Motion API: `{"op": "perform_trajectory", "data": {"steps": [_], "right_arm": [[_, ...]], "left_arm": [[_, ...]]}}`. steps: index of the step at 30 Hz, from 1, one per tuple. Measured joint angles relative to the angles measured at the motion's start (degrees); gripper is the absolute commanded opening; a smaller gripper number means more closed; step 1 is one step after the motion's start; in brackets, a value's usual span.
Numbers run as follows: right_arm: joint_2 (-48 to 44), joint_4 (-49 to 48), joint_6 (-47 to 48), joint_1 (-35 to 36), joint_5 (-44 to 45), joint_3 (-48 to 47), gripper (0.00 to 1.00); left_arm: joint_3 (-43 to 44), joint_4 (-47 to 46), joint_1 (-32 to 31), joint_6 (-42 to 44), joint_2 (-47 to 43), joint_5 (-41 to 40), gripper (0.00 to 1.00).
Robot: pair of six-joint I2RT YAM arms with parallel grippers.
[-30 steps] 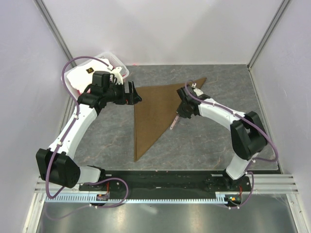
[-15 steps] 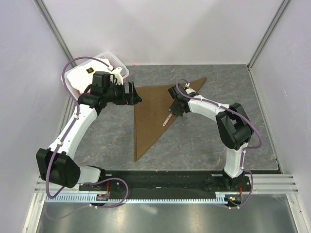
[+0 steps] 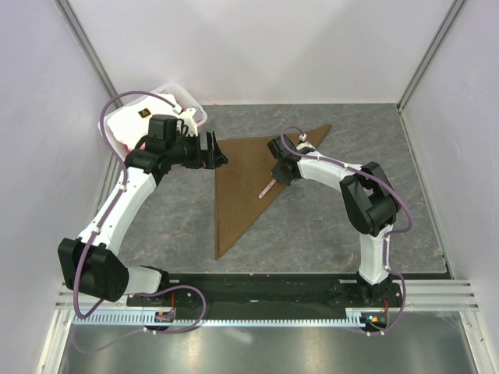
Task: Fold the napkin, place the utensils inside, and roll it up
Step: Place the utensil onto the napkin, then fold the napkin
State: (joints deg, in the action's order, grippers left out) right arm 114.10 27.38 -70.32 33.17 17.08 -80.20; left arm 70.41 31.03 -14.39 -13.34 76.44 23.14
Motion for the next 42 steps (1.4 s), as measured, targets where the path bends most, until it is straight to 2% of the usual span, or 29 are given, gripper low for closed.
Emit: {"op": "perform_trajectory", "data": {"steps": [4,10,12,14,16,20,26,34,38,42], "right_arm": [[0.22,0.02,-0.87,0.11,0.9,0.02,0.0],[0.9,0.04,-1.01,0.11,1.01,-0.44,0.09],[1.86,-0.13,-1.01,0.11,0.94,-1.07,0.15],[2.78,-0.24,-1.03,0.11,0.76,-1.53,0.31],[3.21,-0.57,-1.22,0.11,0.68,-1.68,0.4],[3.21,-1.01,-1.31,0.11,0.57,-2.14,0.5],[3.21,-0.94,0.02,0.11,0.17,-3.15,0.58],[0.26,-1.29,10.78,-2.91,-4.63,-6.88,0.61],[-1.36,-3.69,17.99,-10.03,-9.9,-6.88,0.59],[-0.52,-5.6,24.48,-20.26,-14.27,-7.28,0.53]], "left_arm": [[0.0,-0.15,0.0,0.0,0.0,0.07,0.97],[0.0,-0.39,0.0,0.0,0.0,0.63,0.97],[-0.07,-0.52,0.0,0.0,0.0,0.92,0.97],[-0.13,-0.81,0.0,0.0,0.0,1.01,0.97],[-0.22,-0.92,0.0,0.0,0.0,1.03,0.97],[-0.33,-0.96,0.0,0.0,0.0,1.03,0.97],[-0.42,-1.03,0.0,0.0,0.0,1.01,0.97],[-0.48,-1.07,0.0,0.0,0.02,-0.28,0.97],[-0.48,-1.07,0.0,0.0,0.31,-0.5,0.96],[-0.52,-1.14,-0.17,0.04,0.87,-0.52,0.96]]}}
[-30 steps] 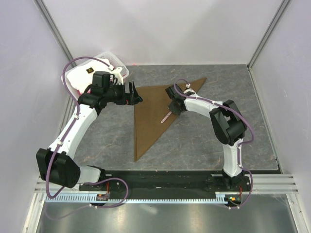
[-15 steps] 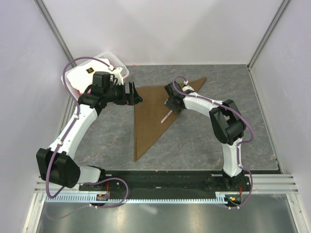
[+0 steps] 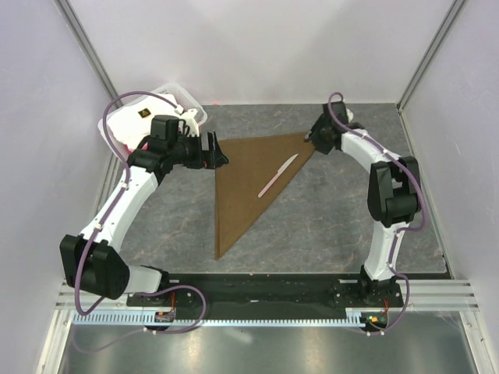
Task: Fold the napkin, place the utensils inside, and roll it up
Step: Fold the napkin
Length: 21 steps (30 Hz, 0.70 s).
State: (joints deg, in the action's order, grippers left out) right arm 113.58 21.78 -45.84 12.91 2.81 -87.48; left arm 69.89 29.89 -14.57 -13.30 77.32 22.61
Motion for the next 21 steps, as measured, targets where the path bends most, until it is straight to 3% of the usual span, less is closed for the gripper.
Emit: {"op": "perform_trajectory", "data": {"steps": [12,21], "right_arm": [[14.14,-9.09,7.58,-13.62,-14.45,-7.26,0.39],[20.0,-17.2,6.91,-18.25,-21.55,-9.68,0.42]], "left_arm": [[-1.81,-2.12,-0.42,0.22,1.25,0.02,0.95],[-1.84,-2.58,-0.42,1.27,3.8,-0.11,0.95]]}}
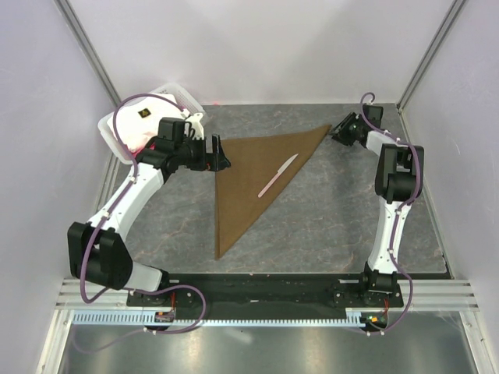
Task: Fold the napkin, place the utensils inside, and roll it up
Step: Fold the napkin
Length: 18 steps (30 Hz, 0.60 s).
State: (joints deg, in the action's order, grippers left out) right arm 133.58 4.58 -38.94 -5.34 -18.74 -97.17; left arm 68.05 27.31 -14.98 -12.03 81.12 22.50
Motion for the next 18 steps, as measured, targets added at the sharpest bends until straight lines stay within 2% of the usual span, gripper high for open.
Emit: {"op": "perform_trajectory", "data": {"steps": [8,18], "right_arm": [[2.54,-6.86,-2.82,-1.55,-3.98,-0.81,0.47],[6.25,-10.82,-6.97,-1.64,-5.84,-4.07,0.43]], "left_arm": [[0.0,-0.07,0.0,0.66,0.85,-0.57,0.95],[0.0,-0.04,0.0,0.85,0.92,-1.49,0.95]]}}
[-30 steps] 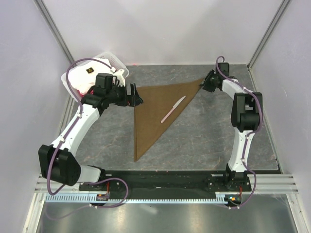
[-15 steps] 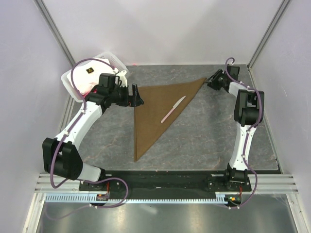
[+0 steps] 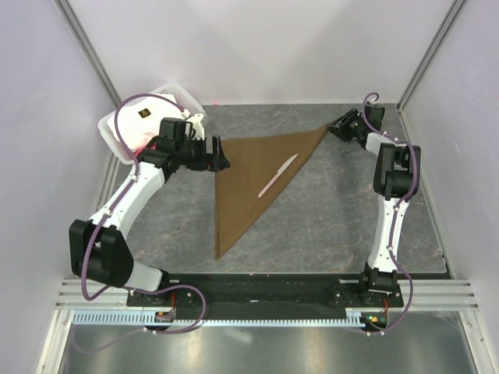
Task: Fold the napkin, place the utensils inside, and roll it up
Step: Fold the napkin
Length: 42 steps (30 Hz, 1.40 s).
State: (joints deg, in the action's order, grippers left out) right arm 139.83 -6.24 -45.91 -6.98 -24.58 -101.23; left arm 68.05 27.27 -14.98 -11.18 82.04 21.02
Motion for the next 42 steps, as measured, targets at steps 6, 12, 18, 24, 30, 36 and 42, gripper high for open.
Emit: {"op": "perform_trajectory", "data": {"steps": [6,12,18,24,30,36,42], "right_arm": [[1.55,0.59,-0.35,0.02,0.24,-2.27,0.39],[2.89,2.34,0.15,0.44,1.25,-4.83,0.31],[3.65,4.55,0.81,0.76,2.84,-6.75,0.17],[4.02,5.64,0.81,0.87,3.65,-7.61,0.07],[4.17,4.72,0.81,0.9,3.39,-7.63,0.0],[3.21,-2.36,0.57,0.98,2.05,-2.91,0.0],[-0.13,-5.14,0.55,2.16,0.17,1.03,0.0]], "left_arm": [[0.0,0.0,0.0,0.04,0.42,0.0,0.95],[0.0,0.04,0.0,0.07,0.83,0.0,0.95],[0.0,0.04,0.0,0.11,0.83,0.0,0.95],[0.0,0.07,0.0,0.13,0.83,-0.09,0.95],[0.0,0.07,0.0,0.15,0.83,-0.42,0.95],[0.0,0.09,0.0,0.15,0.83,-1.14,0.95],[0.0,0.09,0.0,0.17,0.83,-1.38,0.95]]}}
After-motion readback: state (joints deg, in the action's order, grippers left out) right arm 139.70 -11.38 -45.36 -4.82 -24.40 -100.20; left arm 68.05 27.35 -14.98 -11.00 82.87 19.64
